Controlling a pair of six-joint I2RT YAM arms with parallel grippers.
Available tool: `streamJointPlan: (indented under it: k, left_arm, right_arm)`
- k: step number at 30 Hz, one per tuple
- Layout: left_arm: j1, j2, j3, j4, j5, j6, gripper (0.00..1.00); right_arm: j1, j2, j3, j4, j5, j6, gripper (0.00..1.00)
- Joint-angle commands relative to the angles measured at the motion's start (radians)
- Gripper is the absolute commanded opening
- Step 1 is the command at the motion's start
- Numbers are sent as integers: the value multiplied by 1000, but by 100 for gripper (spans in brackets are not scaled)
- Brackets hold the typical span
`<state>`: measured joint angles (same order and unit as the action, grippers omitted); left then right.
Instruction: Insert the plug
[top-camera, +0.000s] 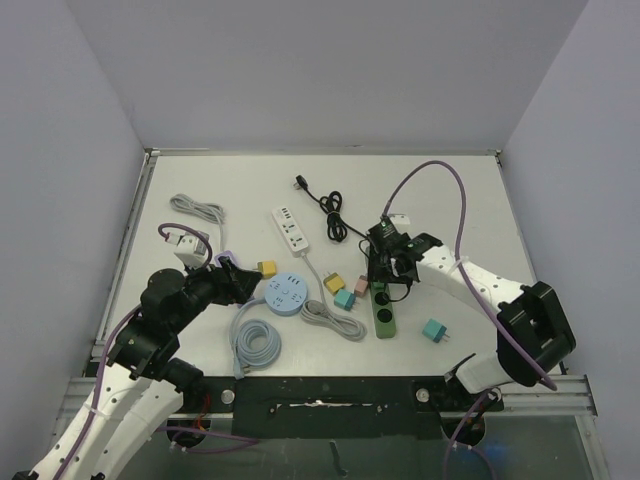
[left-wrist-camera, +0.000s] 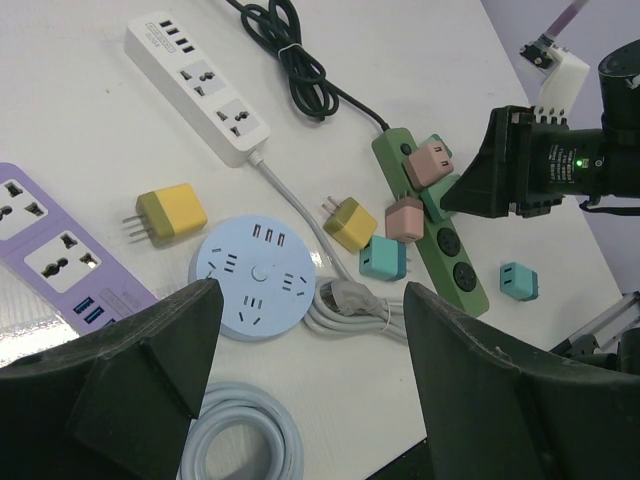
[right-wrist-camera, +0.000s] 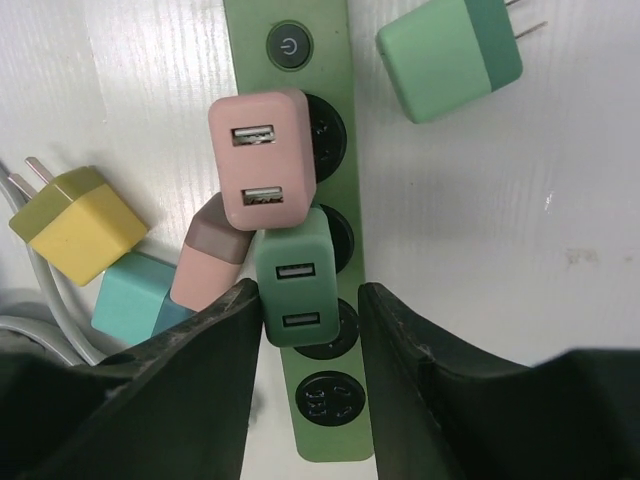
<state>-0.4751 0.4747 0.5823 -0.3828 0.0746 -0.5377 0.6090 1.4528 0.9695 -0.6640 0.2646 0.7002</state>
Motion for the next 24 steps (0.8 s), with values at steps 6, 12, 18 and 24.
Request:
streamJointPlan:
  k: [6,12,18,24]
  left_arm:
    - [-1,-15,15,18,-12,16,71]
    - [-1,-21,14,16,-11,16,71]
    - [-2,-28,14,14,-17,16,71]
    - [-2,-28,15,13,-24,16,71]
  right_arm:
    - [-12,82,44,-28,-26,-32,22]
    - [-7,158,-4,-17,-45,-28,0]
    - [39,281,-51,0,11,23,0]
    - [47,375,-72,33,51,61,0]
